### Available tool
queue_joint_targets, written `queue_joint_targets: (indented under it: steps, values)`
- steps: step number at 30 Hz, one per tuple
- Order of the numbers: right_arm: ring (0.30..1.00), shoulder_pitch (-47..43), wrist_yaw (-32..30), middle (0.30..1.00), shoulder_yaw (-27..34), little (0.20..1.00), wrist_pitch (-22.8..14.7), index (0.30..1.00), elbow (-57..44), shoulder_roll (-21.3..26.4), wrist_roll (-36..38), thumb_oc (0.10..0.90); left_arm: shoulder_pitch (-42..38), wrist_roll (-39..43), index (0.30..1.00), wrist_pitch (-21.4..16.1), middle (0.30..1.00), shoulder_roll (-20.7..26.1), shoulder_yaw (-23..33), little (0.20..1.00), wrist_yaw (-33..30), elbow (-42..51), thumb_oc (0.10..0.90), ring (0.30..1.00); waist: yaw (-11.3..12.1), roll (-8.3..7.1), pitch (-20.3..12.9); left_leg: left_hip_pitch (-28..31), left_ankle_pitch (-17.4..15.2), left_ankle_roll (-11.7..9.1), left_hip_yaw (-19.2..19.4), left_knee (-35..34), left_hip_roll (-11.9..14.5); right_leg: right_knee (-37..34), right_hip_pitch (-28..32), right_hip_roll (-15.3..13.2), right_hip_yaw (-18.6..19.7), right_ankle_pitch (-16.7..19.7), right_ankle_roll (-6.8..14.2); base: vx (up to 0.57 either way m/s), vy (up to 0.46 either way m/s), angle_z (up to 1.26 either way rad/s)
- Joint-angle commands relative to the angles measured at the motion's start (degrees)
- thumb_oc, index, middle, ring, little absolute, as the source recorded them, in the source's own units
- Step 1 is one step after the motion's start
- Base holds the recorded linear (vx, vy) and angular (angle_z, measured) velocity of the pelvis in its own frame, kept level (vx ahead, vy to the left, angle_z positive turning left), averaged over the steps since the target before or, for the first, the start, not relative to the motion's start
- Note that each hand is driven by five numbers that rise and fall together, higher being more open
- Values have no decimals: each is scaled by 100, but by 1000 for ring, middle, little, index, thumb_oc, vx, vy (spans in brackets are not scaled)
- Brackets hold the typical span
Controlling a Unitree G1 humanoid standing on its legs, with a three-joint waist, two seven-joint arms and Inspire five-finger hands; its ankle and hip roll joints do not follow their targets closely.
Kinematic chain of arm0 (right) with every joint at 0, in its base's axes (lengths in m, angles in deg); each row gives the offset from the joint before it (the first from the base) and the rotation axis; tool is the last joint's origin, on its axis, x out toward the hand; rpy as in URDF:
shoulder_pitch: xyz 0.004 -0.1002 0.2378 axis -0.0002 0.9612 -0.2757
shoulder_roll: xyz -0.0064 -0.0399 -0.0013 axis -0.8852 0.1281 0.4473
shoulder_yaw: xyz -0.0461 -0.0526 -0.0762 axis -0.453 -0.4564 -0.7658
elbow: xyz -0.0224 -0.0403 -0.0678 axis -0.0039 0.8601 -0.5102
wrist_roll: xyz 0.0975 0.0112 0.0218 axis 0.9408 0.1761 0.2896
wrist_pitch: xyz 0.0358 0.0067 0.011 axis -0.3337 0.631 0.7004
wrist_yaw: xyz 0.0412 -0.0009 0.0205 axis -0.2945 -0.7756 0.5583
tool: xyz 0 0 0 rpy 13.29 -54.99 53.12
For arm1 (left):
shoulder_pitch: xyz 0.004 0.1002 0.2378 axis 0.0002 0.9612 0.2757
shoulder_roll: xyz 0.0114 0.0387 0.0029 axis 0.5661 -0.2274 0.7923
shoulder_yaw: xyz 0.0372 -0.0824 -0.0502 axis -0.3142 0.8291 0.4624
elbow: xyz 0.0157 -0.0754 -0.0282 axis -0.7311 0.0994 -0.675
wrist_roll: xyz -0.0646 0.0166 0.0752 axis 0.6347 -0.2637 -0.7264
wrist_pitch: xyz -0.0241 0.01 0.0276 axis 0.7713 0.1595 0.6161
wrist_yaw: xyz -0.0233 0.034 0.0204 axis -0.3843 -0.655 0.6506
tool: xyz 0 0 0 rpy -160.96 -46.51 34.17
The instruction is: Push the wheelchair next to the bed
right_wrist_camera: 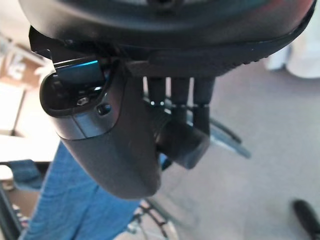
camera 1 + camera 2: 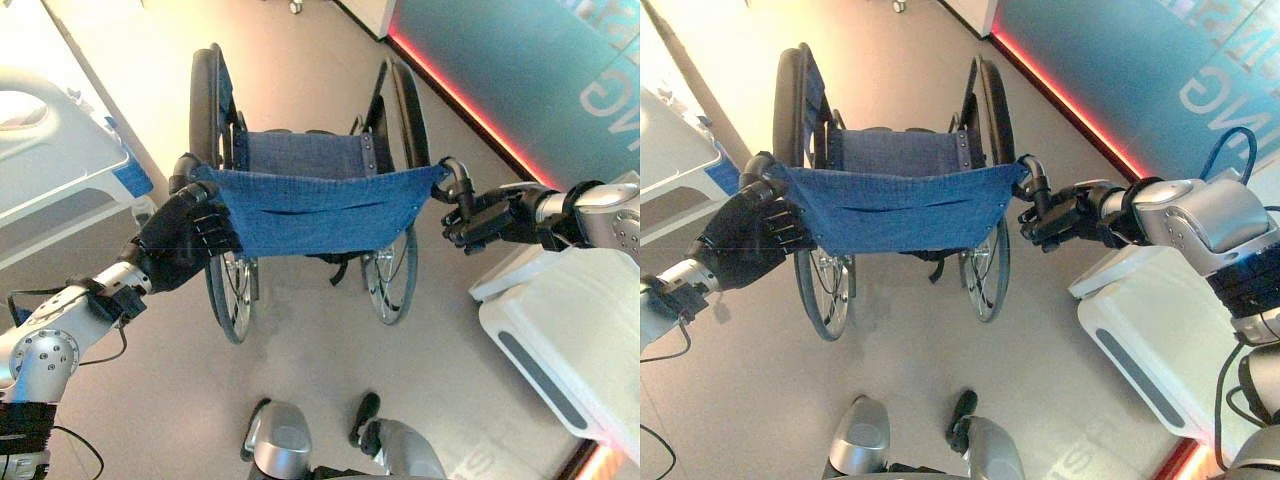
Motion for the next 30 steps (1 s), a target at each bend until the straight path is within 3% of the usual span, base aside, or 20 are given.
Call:
queue_joint_targets:
  steps: [1,3,4,5,7,8,9,12,15,19,20,22,23,24,25,28,29,30]
  values:
    - [300,-989,-3,300,-85,300,-979,300,-568,303,-357,400,-261,689,300,-955,300,129,-89,300,526,1279,400,300,-465,-316,-1580,-387,743,474,365,1473,-758,-1190,689,-204,-226,608,136,365,-70,12]
    - [300,-908,21,300,39,300,-911,300,-626,352,-393,400,-253,630,300,-981,300,42,-74,300,705,1162,400,300,-474,-242,-1558,-416,604,517,394,1050,-891,-1182,742,-84,-276,559,135,342,-37,51]
    - [300,-923,17,300,55,300,-825,300,-655,340,-436,400,-285,622,300,-955,300,32,-77,300,755,1099,400,300,-474,-180,-1564,-233,489,548,413,376,-968,-1158,749,7,-298,525,173,442,3,63]
    - [300,-1021,-30,300,12,300,-710,300,-617,277,-450,400,-448,634,300,-854,300,71,-139,300,706,1025,400,300,-515,-75,-1597,199,406,584,538,-994,-948,-1077,751,170,-331,450,228,554,7,54]
    - [300,-1123,-126,300,-44,300,-628,300,-478,162,-429,400,-677,554,300,-847,300,43,-371,300,720,863,400,300,-552,-12,-1609,541,442,601,745,-2127,-871,-1049,857,298,-362,349,238,476,18,45]
    - [300,-1157,-227,300,-61,300,-568,300,-388,57,-393,400,-815,433,300,-853,300,-33,-532,300,725,789,400,300,-544,41,-1620,463,600,557,844,-2737,-802,-1070,1028,413,-339,236,216,517,35,33]
    - [300,-1145,-295,300,-51,300,-522,300,-289,-89,-439,400,-904,281,300,-916,300,-139,-683,300,777,684,400,300,-471,110,-1594,282,991,467,959,-3315,-695,-1146,1316,550,-254,89,186,526,48,19]
    - [300,-961,-265,300,2,300,-518,300,-169,-359,-747,400,-901,162,300,-1064,300,-273,-795,300,737,685,400,300,-319,241,-1561,-103,1746,316,1025,-3893,-478,-1304,1780,764,-33,-153,104,447,54,-2]
    - [300,-567,-176,300,107,300,-660,300,-191,-450,-1043,400,-766,296,300,-1033,300,-224,-622,300,593,919,400,300,-150,282,-1573,-542,1993,327,987,-3882,-457,-1204,2101,838,156,-458,83,529,121,-31]
    - [300,-213,14,300,301,300,-754,300,-262,-505,-1259,400,-814,498,300,-815,300,14,-440,300,538,920,400,300,-75,183,-1687,-602,1614,565,1115,-3475,-653,-646,2127,779,95,-604,220,446,146,-16]
    - [300,-60,157,300,415,300,-833,300,-253,-434,-1231,400,-937,563,300,-704,300,127,-464,300,594,746,400,300,-53,49,-1747,-637,1349,795,1148,-3174,-862,-80,2160,697,54,-365,401,418,171,-10]
    - [300,-23,205,300,429,300,-879,300,-255,-347,-1128,400,-1134,556,300,-616,300,201,-534,300,639,528,400,300,-75,-94,-1791,-547,1193,983,1141,-3120,-1080,584,2037,588,25,178,721,458,211,2]
    - [300,16,238,300,463,300,-926,300,-246,-301,-1083,400,-1249,590,300,-589,300,256,-570,300,652,412,400,300,-94,-136,-1809,-511,1122,1056,1126,-3089,-1158,1031,1932,586,75,446,884,447,219,21]
    - [300,64,313,300,502,300,-1028,300,-212,-205,-995,400,-1390,647,300,-626,300,329,-650,300,711,226,400,300,-140,-147,-1839,-450,1050,1135,1077,-3051,-1197,1645,1652,690,198,994,1122,388,179,21]
    - [300,73,342,300,517,300,-1067,300,-205,-163,-944,400,-1453,702,300,-638,300,345,-681,300,686,190,400,300,-186,-148,-1833,-395,999,1157,1060,-3030,-1218,1831,1471,718,272,1142,1184,340,138,22]
    - [300,211,502,300,740,300,-1092,300,-253,-111,-1061,400,-1452,717,300,-635,300,388,-645,300,711,120,400,300,-317,-163,-1781,-310,915,1145,1078,-2958,-1296,1497,1268,682,349,964,1112,306,69,11]
    - [300,250,532,300,796,300,-1094,300,-297,-45,-1083,400,-1427,737,300,-646,300,460,-637,300,729,117,400,300,-347,-181,-1764,-325,908,1114,1124,-2904,-1321,1121,1292,642,314,799,1017,303,-12,14]
    - [300,266,519,300,866,300,-1062,300,-365,34,-1078,400,-1364,780,300,-673,300,555,-589,300,722,173,400,300,-366,-212,-1717,-385,872,1007,1135,-2685,-1347,203,1358,506,207,443,783,330,-42,7]
